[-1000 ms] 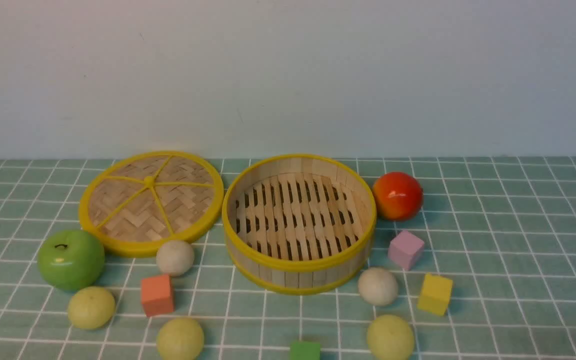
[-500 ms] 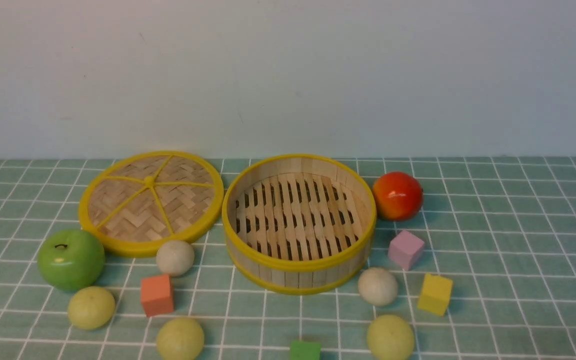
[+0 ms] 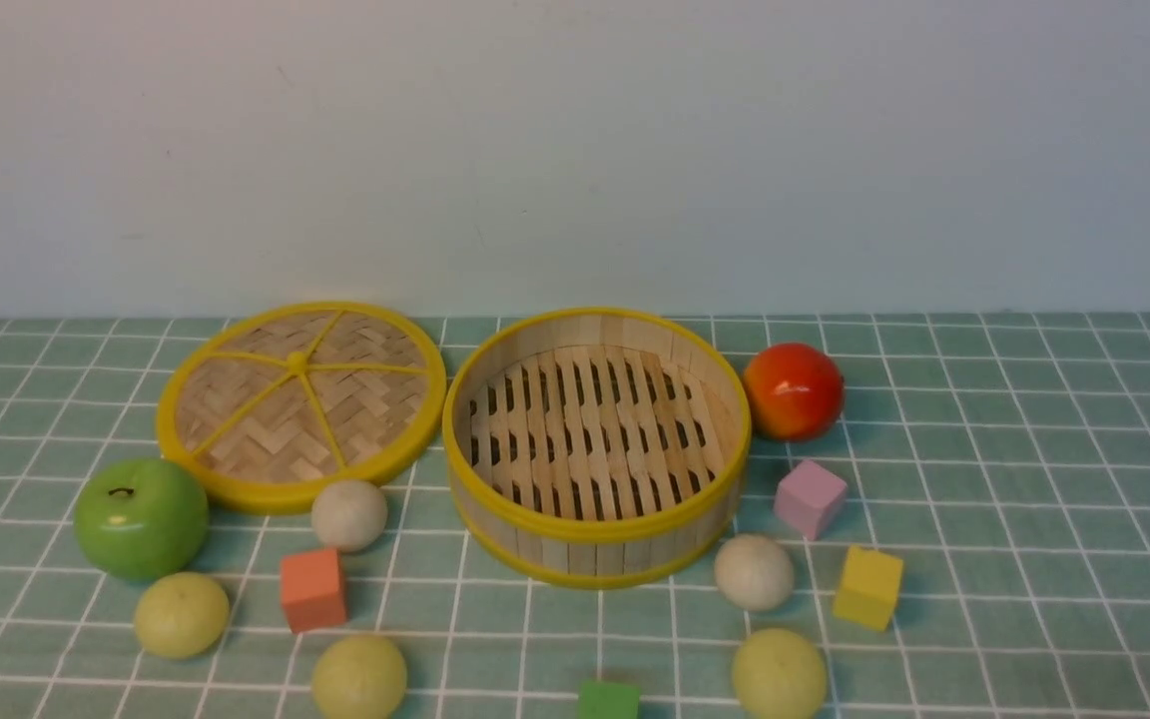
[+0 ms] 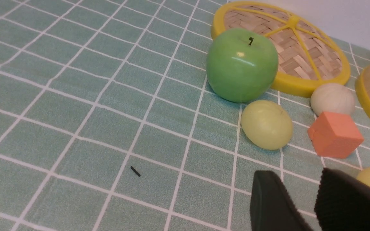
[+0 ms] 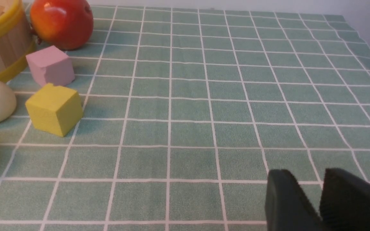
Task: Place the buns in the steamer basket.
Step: Use the left arm to grab a steamed stuffed bun
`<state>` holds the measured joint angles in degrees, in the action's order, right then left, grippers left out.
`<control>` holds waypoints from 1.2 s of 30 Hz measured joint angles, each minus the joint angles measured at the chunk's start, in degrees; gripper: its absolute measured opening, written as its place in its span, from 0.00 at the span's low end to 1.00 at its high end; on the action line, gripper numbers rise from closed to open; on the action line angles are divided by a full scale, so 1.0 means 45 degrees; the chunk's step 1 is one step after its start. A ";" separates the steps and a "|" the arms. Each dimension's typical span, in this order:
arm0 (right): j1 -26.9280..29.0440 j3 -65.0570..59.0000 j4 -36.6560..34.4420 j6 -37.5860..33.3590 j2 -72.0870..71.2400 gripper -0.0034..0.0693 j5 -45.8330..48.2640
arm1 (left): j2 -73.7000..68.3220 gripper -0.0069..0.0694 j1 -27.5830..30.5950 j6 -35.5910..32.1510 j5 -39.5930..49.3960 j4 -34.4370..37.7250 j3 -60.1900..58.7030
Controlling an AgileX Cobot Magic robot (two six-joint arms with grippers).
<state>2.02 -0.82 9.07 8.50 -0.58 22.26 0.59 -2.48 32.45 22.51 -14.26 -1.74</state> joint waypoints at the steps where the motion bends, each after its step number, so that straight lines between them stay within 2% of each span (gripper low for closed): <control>1: 0.0000 0.0000 0.0000 0.0000 0.0000 0.33 0.0000 | 0.0000 0.40 0.0000 0.0000 -0.0102 -0.0184 0.0000; 4: 0.0000 0.0000 0.0000 0.0000 0.0000 0.34 0.0000 | 0.0000 0.40 0.0000 0.0187 -0.0708 -0.0246 0.0000; 11: 0.0000 0.0000 0.0000 0.0000 0.0000 0.34 0.0000 | 0.0000 0.40 0.0000 0.2505 -0.5170 0.0385 0.0000; 14: 0.0000 0.0000 0.0000 0.0000 0.0000 0.35 0.0000 | 0.0000 0.40 0.0000 0.2794 -0.6949 0.0422 0.0000; 18: 0.0000 0.0000 0.0000 0.0000 0.0000 0.35 -0.0010 | 0.0000 0.40 0.0000 0.3123 -0.7458 0.0427 0.0194; 23: 0.0000 0.0000 0.0000 0.0000 0.0000 0.36 -0.0010 | -0.0554 0.40 0.0000 0.3271 -0.6488 0.0438 0.2560; 28: 0.0000 0.0000 0.0000 0.0000 0.0000 0.37 -0.0010 | -0.2350 0.40 0.0000 0.3295 -0.4279 0.0438 0.5321; 32: 0.0000 0.0000 0.0000 0.0000 0.0000 0.37 -0.0010 | -0.4474 0.40 0.0000 0.3240 -0.0147 0.0469 0.7703; 33: 0.0000 0.0000 0.0000 0.0000 0.0000 0.37 -0.0010 | -0.4565 0.40 0.0000 0.3240 -0.0147 0.0469 0.7766; 36: 0.0000 0.0000 0.0000 0.0000 0.0000 0.37 -0.0010 | -0.6034 0.40 0.0000 0.3043 0.2582 0.0301 0.8206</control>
<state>2.02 -0.82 9.07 8.50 -0.58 22.22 -26.57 -2.48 46.14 34.13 -12.91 35.19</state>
